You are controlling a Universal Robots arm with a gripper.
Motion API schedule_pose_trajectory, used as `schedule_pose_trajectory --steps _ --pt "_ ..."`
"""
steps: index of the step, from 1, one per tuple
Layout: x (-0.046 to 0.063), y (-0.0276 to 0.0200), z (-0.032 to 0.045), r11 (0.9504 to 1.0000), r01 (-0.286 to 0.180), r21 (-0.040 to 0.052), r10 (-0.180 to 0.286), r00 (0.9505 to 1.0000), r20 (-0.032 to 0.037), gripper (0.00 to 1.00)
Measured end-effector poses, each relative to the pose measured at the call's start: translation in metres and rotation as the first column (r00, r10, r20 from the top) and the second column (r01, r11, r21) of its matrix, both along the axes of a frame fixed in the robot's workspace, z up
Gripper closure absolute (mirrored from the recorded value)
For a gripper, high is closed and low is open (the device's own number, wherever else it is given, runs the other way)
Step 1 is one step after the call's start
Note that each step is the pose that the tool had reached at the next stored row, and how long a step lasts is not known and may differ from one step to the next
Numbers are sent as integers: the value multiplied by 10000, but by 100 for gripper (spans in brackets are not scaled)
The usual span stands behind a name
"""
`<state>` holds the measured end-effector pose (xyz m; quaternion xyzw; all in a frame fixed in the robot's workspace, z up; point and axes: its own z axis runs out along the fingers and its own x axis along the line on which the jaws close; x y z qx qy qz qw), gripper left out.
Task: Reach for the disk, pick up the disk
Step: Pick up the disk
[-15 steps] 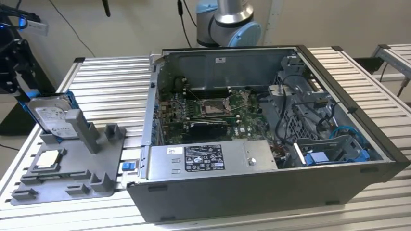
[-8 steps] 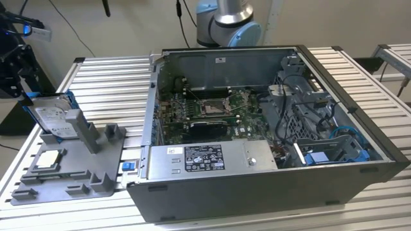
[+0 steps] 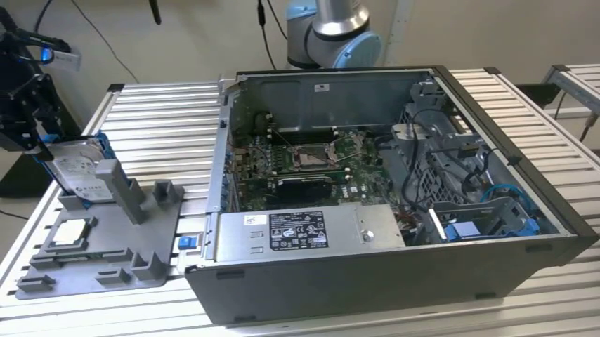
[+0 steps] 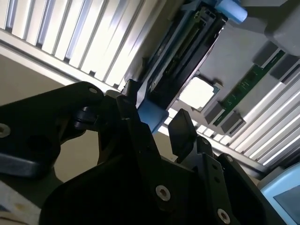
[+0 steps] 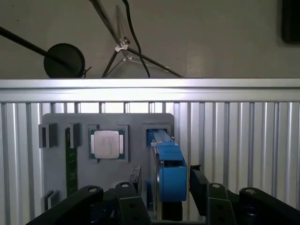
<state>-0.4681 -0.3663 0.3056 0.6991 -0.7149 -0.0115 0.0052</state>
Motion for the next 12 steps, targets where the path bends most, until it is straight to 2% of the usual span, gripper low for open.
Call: schedule_pose_trajectory --steps 12 --pt "0 1 -218 10000 0 -1 0 10000 -26 0"
